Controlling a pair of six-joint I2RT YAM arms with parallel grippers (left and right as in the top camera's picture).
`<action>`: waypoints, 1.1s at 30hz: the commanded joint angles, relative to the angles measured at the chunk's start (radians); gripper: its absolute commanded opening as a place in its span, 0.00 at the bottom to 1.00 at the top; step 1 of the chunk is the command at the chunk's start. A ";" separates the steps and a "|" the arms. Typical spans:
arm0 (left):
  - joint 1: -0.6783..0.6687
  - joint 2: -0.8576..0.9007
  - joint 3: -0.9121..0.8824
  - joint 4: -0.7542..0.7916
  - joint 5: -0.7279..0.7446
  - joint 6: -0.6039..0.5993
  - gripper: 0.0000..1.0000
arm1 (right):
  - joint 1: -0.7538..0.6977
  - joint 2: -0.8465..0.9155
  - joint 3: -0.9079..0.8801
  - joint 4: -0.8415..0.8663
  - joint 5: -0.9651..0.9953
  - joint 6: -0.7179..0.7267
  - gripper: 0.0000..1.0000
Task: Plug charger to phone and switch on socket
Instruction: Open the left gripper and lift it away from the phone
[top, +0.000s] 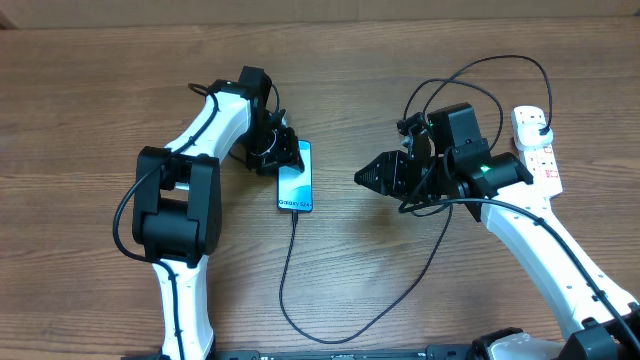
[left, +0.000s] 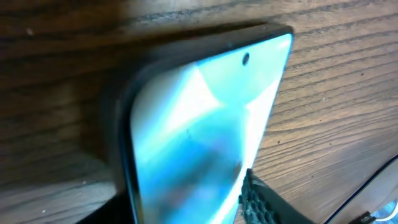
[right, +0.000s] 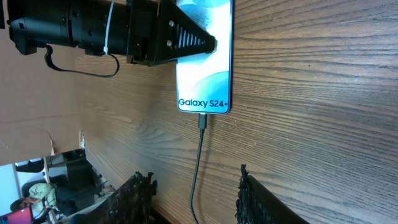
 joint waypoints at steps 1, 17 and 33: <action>-0.007 0.009 -0.001 -0.003 -0.155 -0.009 0.54 | -0.004 -0.020 0.008 0.000 0.010 -0.008 0.47; -0.005 -0.154 0.108 -0.086 -0.436 -0.080 0.54 | -0.095 -0.028 0.069 -0.072 0.046 -0.098 0.31; -0.006 -0.650 0.208 -0.123 -0.431 -0.080 0.86 | -0.866 0.005 0.204 -0.123 -0.038 -0.105 0.04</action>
